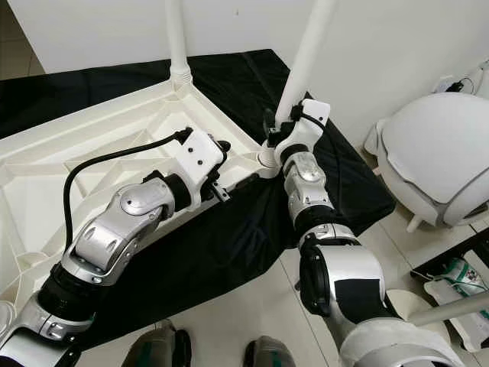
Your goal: Building children table
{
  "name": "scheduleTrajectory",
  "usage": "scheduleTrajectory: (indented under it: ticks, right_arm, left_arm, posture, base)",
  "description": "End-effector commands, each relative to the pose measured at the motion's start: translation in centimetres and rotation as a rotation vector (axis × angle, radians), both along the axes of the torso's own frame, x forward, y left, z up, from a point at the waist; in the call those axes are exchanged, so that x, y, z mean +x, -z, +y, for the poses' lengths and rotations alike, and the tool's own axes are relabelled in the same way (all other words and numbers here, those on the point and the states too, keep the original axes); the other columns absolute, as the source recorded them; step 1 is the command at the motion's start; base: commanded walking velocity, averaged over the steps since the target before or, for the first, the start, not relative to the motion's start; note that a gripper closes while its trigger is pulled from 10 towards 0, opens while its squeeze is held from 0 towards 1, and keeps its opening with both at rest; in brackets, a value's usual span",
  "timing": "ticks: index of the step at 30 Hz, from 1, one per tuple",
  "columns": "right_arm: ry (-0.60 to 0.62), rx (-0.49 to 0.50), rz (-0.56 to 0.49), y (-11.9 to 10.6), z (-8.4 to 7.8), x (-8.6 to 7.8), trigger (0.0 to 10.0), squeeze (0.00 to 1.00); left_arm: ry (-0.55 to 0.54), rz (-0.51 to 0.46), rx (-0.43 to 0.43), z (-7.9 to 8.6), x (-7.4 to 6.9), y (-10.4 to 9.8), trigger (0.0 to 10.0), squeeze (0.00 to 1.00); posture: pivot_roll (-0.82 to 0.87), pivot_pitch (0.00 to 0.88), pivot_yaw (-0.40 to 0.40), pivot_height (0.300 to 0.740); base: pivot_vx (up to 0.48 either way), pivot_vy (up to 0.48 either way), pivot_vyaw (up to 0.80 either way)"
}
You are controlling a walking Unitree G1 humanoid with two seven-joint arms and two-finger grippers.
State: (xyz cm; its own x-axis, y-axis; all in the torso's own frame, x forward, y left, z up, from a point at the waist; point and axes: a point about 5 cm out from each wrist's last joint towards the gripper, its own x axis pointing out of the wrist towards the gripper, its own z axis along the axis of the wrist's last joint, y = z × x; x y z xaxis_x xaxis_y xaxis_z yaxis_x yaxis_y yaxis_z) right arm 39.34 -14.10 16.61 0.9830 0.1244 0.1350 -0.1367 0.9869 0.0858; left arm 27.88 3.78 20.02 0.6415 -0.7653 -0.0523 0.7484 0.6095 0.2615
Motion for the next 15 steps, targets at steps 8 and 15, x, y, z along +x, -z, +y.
scheduleTrajectory:
  ticks: [8,15]
  right_arm:
    - [0.039,0.065,0.128,3.09,-0.21,-0.76,10.0,0.00]
    - [0.050,0.098,0.103,2.41,-0.06,-0.50,10.0,0.00]
  left_arm:
    - [0.031,0.005,0.008,-0.15,-0.16,-0.35,10.0,0.00]
    - [0.030,0.018,0.010,-0.16,-0.19,-0.21,10.0,0.00]
  posture:
    - [0.00,0.021,-0.003,0.740]
    - [0.00,0.022,0.000,0.740]
  base:
    - [0.000,0.000,0.00]
    - [0.000,0.000,0.00]
